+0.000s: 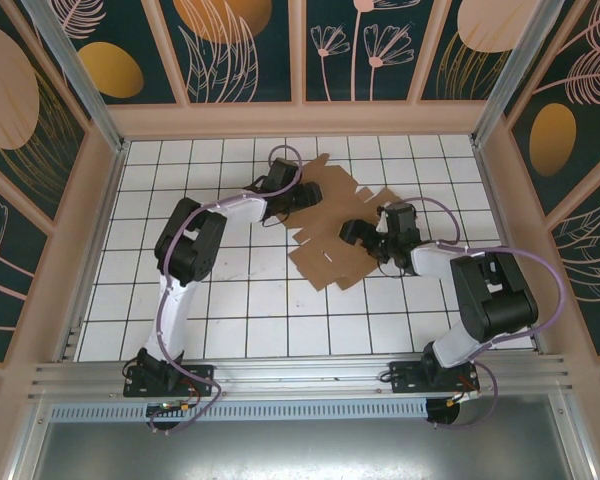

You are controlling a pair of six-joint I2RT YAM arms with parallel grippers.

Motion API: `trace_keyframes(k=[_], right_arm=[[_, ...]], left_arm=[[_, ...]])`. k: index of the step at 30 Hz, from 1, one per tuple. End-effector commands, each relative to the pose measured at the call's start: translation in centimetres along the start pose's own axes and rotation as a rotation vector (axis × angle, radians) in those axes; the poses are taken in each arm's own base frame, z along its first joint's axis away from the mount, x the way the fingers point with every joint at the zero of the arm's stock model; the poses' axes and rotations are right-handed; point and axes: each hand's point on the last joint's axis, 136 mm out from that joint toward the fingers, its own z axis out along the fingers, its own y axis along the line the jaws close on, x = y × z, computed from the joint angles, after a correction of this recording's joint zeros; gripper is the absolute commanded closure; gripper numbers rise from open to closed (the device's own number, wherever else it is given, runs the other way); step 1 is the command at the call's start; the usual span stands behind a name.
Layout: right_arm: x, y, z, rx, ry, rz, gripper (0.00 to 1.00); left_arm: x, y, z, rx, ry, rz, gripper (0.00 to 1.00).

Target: Fold the paper box

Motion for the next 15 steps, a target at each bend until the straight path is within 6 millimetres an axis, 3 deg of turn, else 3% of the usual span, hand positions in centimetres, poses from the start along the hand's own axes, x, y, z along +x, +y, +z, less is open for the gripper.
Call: trace_keyframes(k=[1, 7, 15], right_arm=[[-1.5, -1.7, 0.4, 0.049, -0.036, 0.04, 0.04], [-4.8, -3.2, 1.6, 0.09, -0.035, 0.039, 0.04], [-8.9, -1.9, 5.4, 0.068, -0.005, 0.005, 0.04]], left_arm=[[2.3, 0.6, -1.6, -0.021, 0.045, -0.055, 0.28], [3.9, 2.5, -4.7, -0.053, 0.019, -0.093, 0.27], [9.3, 5.0, -8.9, -0.058, 0.062, -0.153, 0.26]])
